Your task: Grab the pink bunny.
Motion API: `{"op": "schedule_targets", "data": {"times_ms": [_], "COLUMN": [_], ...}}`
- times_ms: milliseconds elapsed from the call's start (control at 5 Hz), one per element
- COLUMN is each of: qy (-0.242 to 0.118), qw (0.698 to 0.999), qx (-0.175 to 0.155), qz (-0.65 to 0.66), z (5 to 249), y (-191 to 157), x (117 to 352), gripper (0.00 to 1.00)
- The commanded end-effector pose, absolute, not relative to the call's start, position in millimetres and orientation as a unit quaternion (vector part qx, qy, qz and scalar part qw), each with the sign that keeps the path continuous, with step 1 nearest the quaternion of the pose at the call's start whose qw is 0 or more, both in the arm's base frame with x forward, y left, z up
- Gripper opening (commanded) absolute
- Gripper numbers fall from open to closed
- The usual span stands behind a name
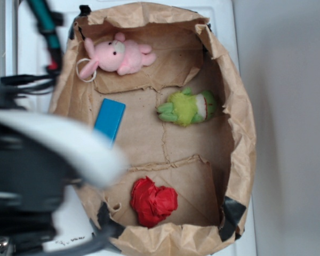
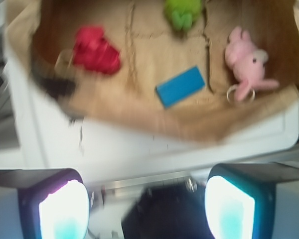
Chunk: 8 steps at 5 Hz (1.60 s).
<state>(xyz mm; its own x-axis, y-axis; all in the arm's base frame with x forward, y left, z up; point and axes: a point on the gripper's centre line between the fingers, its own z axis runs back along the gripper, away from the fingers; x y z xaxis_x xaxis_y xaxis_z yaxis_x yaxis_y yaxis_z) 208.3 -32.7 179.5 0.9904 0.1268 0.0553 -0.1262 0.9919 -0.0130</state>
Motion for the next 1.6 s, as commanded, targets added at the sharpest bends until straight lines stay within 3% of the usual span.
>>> {"op": "schedule_targets", "data": {"times_ms": [0, 200, 400, 1400], "qy": [-0.007, 0.031, -0.010, -0.010], "qw": [1.000, 0.996, 0.999, 0.999], "qx": [-0.005, 0.011, 0.022, 0.022], "qz": [-0.011, -0.089, -0.039, -0.039], "z": [181.5, 182.0, 182.6, 182.6], "y": [-5.3, 28.2, 52.7, 52.7], "x": [252.4, 263.4, 285.6, 285.6], "gripper": [1.00, 1.00, 1.00, 1.00]}}
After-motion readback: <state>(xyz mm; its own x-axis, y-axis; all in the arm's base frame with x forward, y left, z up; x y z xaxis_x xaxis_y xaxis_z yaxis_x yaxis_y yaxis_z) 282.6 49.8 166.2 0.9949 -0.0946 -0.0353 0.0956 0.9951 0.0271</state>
